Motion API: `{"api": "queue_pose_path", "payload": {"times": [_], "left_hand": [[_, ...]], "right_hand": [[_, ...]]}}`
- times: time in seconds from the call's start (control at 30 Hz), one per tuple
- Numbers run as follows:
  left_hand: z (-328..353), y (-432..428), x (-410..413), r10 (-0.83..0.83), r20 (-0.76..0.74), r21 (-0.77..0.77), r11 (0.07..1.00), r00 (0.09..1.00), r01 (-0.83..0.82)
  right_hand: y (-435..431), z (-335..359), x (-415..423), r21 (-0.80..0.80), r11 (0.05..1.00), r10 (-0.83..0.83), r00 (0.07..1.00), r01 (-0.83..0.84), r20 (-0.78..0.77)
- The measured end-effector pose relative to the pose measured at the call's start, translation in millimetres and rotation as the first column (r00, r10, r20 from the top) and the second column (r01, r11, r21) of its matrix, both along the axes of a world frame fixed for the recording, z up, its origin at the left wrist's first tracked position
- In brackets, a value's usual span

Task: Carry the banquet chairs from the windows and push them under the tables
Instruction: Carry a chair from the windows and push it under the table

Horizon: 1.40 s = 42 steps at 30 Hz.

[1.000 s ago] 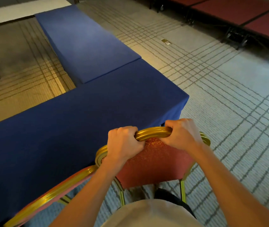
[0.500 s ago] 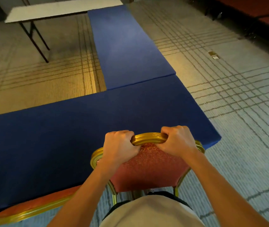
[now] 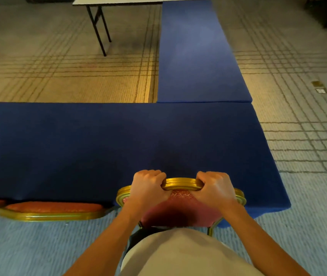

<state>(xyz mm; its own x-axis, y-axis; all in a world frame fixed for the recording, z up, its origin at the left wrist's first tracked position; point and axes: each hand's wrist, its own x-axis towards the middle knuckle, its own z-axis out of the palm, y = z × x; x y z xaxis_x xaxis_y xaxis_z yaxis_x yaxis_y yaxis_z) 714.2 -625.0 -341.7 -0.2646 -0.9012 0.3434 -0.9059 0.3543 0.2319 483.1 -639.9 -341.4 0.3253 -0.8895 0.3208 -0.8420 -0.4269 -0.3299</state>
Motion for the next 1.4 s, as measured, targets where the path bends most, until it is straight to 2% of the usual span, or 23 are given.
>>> {"api": "queue_pose_path", "payload": {"times": [0.2, 0.3, 0.43, 0.8, 0.93, 1.1, 1.3, 1.4], "left_hand": [[-10, 11, -9, 0.02, -0.055, -0.041, 0.999, 0.998, -0.022], [-9, 19, -4, 0.047, -0.058, -0.007, 0.999, 0.997, -0.047], [-18, 44, -7, 0.032, -0.056, 0.062, 0.998, 0.998, -0.029], [-57, 178, -13, -0.011, -0.021, 0.26, 0.965, 1.0, 0.016], [-62, 217, -16, -0.039, 0.017, 0.386, 0.922, 0.999, 0.029], [-71, 256, -23, -0.071, 0.066, 0.554, 0.832, 0.995, 0.023], [-75, 295, -37, 0.023, 0.128, 0.657, 0.747, 0.992, -0.102], [-76, 314, -43, 0.117, 0.123, 0.656, 0.735, 0.985, -0.169]], "right_hand": [[11, -7, -9, 0.031, 1.0, 0.003, 0.999, -0.002, -0.042], [17, -10, -4, 0.07, 0.997, 0.036, 0.996, -0.031, -0.076], [44, -14, -6, 0.095, 0.995, 0.032, 0.998, -0.027, -0.045], [173, -41, -13, 0.418, 0.908, 0.102, 0.975, -0.011, -0.196], [212, -42, -11, 0.532, 0.846, 0.135, 0.965, 0.006, -0.226], [254, -48, -18, 0.579, 0.815, 0.181, 0.962, -0.03, -0.206], [283, -54, -24, 0.658, 0.75, 0.275, 0.934, -0.059, -0.229], [300, -63, -24, 0.652, 0.756, 0.277, 0.932, -0.062, -0.233]]}}
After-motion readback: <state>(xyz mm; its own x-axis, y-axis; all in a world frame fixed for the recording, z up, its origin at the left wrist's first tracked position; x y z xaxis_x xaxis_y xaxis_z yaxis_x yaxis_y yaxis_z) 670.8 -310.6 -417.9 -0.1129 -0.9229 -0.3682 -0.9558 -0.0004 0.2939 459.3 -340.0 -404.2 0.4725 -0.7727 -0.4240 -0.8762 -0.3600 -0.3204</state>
